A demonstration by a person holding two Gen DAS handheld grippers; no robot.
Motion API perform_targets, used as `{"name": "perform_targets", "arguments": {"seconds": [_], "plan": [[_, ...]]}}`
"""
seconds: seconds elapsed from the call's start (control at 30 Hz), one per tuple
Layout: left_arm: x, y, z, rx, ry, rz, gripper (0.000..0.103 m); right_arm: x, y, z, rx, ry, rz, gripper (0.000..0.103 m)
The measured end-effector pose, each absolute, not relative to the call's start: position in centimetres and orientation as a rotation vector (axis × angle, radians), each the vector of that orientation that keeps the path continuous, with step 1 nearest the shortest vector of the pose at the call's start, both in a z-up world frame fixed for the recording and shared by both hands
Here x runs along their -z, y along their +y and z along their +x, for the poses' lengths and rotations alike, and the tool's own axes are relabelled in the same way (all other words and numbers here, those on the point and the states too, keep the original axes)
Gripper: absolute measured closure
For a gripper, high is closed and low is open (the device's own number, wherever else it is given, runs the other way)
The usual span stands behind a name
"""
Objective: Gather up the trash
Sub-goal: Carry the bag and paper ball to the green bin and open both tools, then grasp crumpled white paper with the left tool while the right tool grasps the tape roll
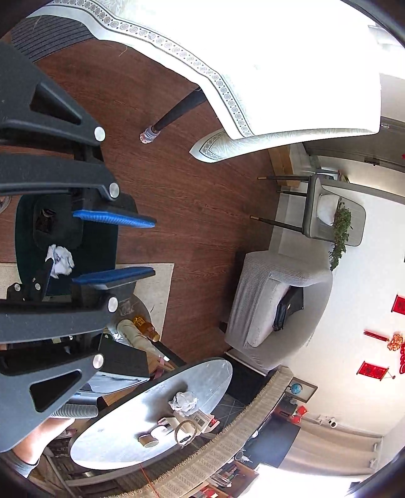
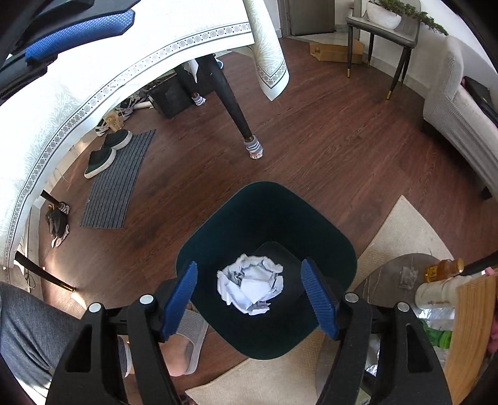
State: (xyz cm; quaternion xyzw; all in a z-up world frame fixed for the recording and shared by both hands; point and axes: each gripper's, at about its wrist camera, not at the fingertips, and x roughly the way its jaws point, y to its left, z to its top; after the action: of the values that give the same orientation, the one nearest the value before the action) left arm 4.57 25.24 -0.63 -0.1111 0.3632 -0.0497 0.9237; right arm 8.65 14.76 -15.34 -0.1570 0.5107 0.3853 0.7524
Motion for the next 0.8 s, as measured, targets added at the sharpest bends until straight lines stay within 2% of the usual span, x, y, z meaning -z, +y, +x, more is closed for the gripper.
{"name": "perform_targets", "arguments": {"seconds": [0.37, 0.67, 0.73, 0.8], "plan": [[-1.6, 24.1, 4.5, 0.111, 0.677, -0.228, 0.076, 11.5, 12.5, 8.5, -0.857, 1.022, -0.270, 0.032], [-2.8, 21.0, 5.1, 0.122, 0.641, -0.195, 0.076, 5.5, 8.0, 7.6, -0.825, 0.796, -0.228, 0.033], [-3.1, 20.2, 5.2, 0.132, 0.630, -0.187, 0.076, 4.6, 6.8, 7.5, -0.806, 0.760, -0.223, 0.038], [-3.3, 19.3, 5.3, 0.143, 0.621, -0.181, 0.075, 3.9, 5.4, 7.5, -0.782, 0.735, -0.219, 0.039]]}}
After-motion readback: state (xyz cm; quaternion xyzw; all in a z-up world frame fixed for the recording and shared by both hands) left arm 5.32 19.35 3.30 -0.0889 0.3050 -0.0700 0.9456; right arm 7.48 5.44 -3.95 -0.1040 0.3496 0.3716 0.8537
